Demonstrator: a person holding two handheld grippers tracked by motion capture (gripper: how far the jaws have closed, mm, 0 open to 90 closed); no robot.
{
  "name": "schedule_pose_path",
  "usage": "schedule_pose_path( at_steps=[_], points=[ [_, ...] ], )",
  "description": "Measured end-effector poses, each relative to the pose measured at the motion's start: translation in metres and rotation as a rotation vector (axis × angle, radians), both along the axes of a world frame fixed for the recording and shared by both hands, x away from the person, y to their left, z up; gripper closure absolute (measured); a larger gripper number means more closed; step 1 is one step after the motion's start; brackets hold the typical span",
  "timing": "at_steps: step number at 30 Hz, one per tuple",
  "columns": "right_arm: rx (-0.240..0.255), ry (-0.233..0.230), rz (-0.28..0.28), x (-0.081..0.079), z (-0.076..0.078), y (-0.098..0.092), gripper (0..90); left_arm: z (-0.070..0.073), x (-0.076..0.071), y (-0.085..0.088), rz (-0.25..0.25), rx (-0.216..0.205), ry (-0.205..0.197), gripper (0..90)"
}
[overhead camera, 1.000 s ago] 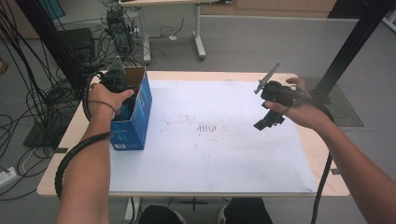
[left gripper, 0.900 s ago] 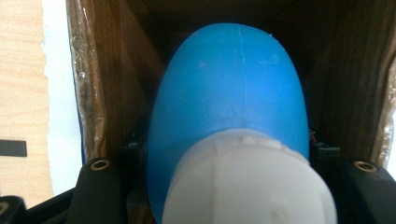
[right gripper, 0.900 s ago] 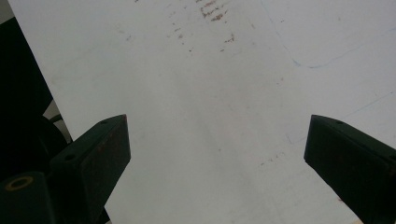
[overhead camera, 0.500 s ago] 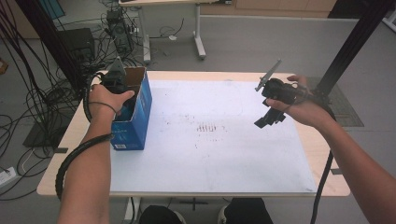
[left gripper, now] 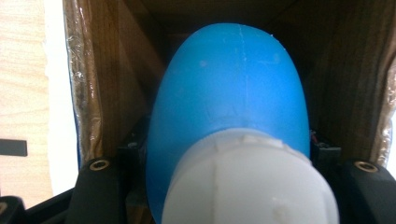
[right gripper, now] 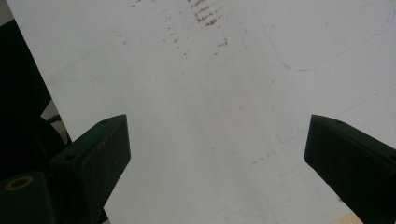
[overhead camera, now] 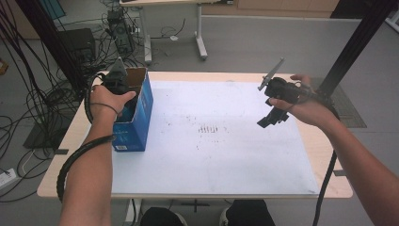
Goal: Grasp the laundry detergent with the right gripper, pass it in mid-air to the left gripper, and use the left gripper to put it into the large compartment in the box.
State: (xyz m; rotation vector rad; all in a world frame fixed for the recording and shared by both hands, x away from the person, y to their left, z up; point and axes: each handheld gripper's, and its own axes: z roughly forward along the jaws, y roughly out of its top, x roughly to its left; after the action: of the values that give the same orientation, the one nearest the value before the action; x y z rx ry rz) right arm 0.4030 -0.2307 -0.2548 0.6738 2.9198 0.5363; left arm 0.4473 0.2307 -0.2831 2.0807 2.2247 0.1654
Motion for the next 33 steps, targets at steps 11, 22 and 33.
schedule_pose_path(
  at_steps=[11, 22, 33],
  points=[
    [-0.005, -0.001, 0.002, -0.0003, 0.0013, -0.0008, 7.1, -0.0002, -0.0006, -0.0008, 0.0, 0.004, -0.007, 36.7],
    [-0.009, -0.003, 0.004, -0.0008, 0.0031, -0.0003, 7.1, -0.0002, -0.0003, -0.0011, 0.001, 0.006, -0.006, 36.6],
    [-0.01, -0.004, 0.002, -0.0014, 0.0031, -0.0002, 7.1, -0.0004, -0.0005, -0.0009, 0.0, 0.007, -0.01, 36.6]
  ],
)
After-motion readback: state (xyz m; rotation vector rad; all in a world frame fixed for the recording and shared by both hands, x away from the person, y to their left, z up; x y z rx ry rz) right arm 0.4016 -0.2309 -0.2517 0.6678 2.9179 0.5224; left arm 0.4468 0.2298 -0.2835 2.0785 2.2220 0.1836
